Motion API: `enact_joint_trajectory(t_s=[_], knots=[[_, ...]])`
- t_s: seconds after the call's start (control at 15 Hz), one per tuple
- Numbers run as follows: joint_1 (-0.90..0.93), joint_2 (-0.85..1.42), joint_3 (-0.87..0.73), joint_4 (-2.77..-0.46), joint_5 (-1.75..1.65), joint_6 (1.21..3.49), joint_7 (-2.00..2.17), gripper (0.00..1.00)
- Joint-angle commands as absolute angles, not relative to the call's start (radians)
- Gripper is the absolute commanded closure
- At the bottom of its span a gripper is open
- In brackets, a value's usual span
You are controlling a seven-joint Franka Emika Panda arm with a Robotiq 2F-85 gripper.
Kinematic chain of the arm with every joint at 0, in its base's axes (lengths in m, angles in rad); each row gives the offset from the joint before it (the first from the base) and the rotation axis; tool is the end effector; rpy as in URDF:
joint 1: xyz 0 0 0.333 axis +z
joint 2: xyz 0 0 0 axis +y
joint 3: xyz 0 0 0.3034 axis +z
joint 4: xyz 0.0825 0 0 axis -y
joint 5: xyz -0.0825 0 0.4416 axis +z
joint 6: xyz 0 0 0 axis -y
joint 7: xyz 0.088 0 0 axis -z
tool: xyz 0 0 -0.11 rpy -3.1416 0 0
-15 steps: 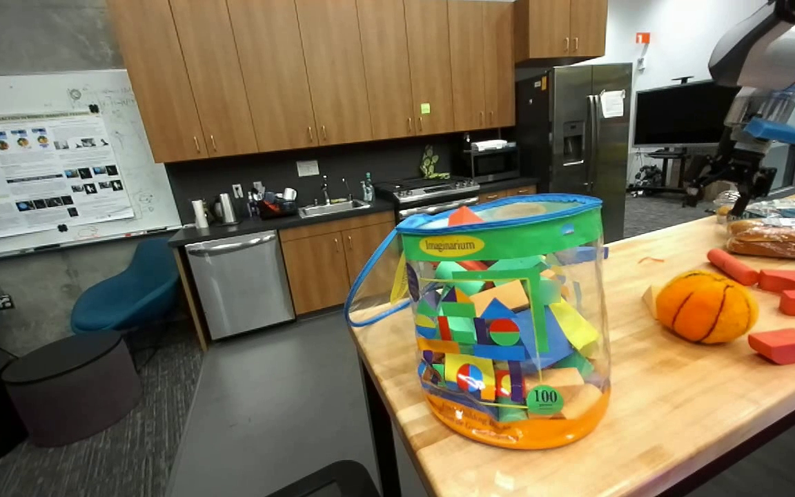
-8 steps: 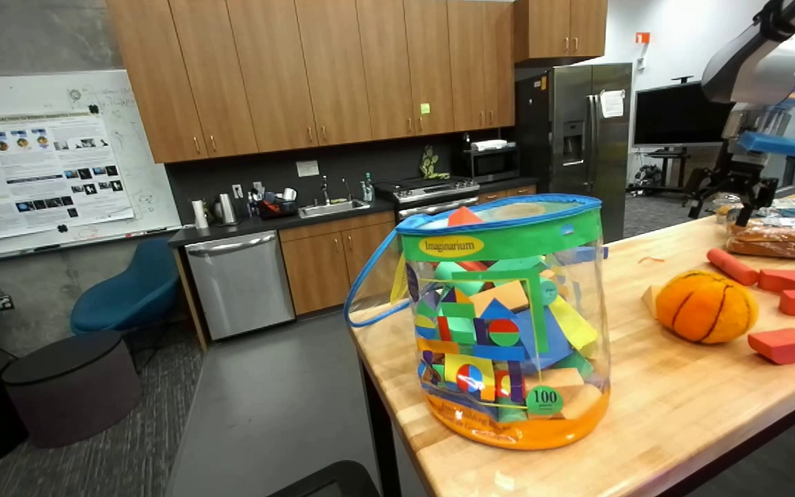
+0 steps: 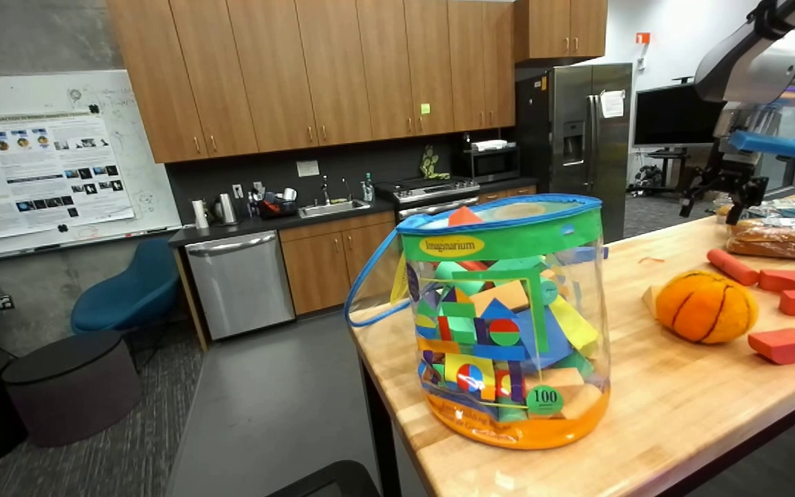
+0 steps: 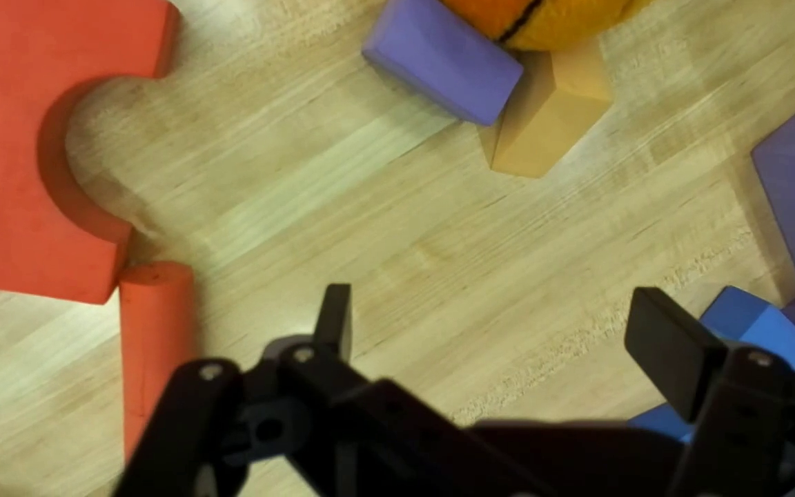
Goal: Put a block in the bag
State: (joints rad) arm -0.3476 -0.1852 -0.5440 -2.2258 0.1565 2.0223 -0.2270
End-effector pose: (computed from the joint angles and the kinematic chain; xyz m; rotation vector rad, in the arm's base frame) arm 0.3479 -0.4188 0.3955 -2.7243 1.0358 -0.1216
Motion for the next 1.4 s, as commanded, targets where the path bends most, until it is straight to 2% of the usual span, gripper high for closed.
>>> enact_joint_trajectory(t_s=[0.0,0.8,1.33], knots=[[-0.373,-0.115,-0.512,-2.204,0.149,2.081,-0.171,0.0],[-0.536,0.308,-0.53,-1.968,0.172,2.154,0.035,0.0],[-0.59,0.379,-0.468,-1.862,0.199,2.129,0.074,0.0]])
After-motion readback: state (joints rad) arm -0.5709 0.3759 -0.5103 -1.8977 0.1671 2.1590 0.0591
